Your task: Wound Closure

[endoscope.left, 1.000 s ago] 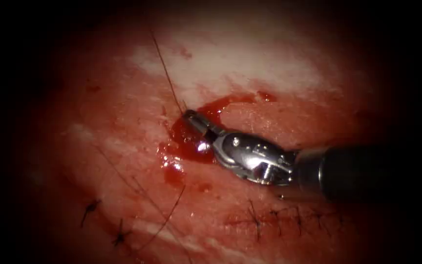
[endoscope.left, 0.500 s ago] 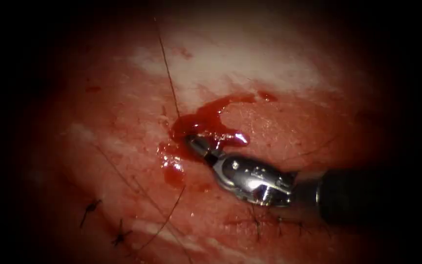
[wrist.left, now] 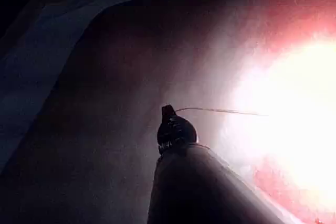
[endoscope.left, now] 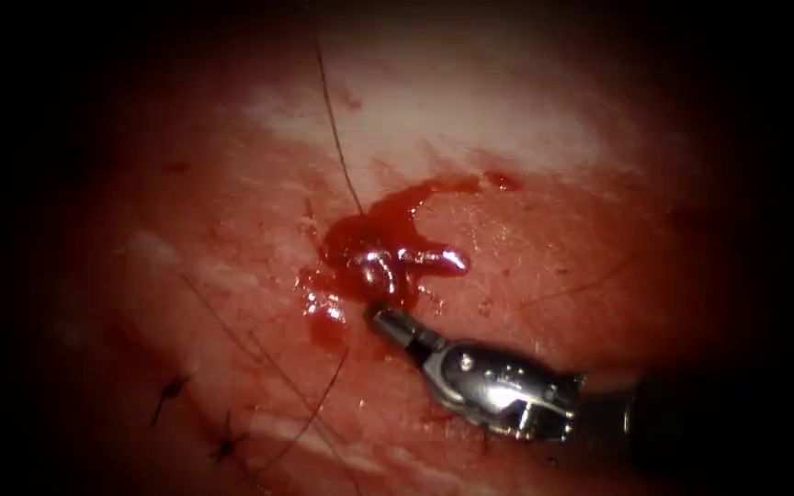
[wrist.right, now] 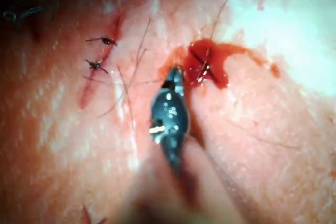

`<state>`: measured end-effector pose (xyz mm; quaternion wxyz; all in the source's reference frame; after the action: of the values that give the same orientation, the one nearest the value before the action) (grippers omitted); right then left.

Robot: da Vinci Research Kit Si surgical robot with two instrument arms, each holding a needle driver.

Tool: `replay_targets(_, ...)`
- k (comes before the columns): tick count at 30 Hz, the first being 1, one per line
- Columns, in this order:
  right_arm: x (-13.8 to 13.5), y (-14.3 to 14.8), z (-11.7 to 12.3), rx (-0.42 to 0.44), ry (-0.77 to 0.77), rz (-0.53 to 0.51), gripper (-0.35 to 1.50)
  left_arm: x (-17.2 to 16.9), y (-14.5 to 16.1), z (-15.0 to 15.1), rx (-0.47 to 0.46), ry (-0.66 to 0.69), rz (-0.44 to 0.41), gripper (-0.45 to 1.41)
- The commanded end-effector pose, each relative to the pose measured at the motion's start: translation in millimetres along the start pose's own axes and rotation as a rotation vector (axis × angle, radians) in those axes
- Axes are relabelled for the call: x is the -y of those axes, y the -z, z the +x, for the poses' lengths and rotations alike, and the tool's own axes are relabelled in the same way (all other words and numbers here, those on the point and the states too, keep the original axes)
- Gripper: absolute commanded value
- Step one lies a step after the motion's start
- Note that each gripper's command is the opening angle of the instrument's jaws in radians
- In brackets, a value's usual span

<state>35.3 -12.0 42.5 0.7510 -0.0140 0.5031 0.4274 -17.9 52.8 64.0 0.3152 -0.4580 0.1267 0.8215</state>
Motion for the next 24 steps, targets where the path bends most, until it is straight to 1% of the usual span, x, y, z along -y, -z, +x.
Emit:
replay_targets(1,0.7,-0.5,-0.7,0.001,-0.002,0.001,-0.35,0.1,-1.1,0.1,-0.024,0.008,0.021,-0.45)
replay_targets(2,0.7,-0.5,-0.7,0.001,-0.002,0.001,-0.35,0.1,-1.1,0.1,-0.024,0.008,0.021,-0.45)
replay_targets(3,0.8,-0.5,-0.7,0.002,-0.003,0.0,-0.35,0.3,-1.6,0.2,-0.063,0.0,0.064,-0.45)
replay_targets(5,0.8,-0.5,-0.7,0.001,-0.009,0.001,-0.35,0.4,-1.8,0.2,-0.077,-0.006,0.08,-0.45)
replay_targets(8,1.8,0.1,-1.0,0.005,-0.008,0.014,-0.35,1.8,-2.6,0.6,-0.142,-0.052,0.168,-0.45)
replay_targets(10,2.8,0.6,-1.0,0.009,-0.008,0.025,-0.35,2.7,-3.1,0.7,-0.145,-0.076,0.19,-0.45)
replay_targets(12,2.9,0.6,-1.0,0.009,-0.009,0.025,-0.35,2.8,-3.2,0.7,-0.142,-0.082,0.194,-0.45)
replay_targets(13,3.2,0.6,-1.1,0.009,-0.008,0.032,-0.35,3.2,-3.2,0.7,-0.123,-0.11,0.213,-0.45)
replay_targets(16,3.4,0.7,-1.2,0.009,-0.008,0.04,-0.35,3.6,-3.2,0.7,-0.112,-0.123,0.233,-0.45)
replay_targets(17,3.9,1.0,-1.3,0.012,-0.006,0.044,-0.35,4.1,-3.2,0.6,-0.122,-0.137,0.261,-0.45)
replay_targets(20,4.7,1.6,-1.4,0.019,-0.005,0.052,-0.35,5.1,-3.6,0.7,-0.144,-0.153,0.297,-0.45)
replay_targets(24,5.0,1.8,-1.4,0.022,-0.005,0.053,-0.35,6.0,-4.2,0.9,-0.144,-0.161,0.309,-0.45)
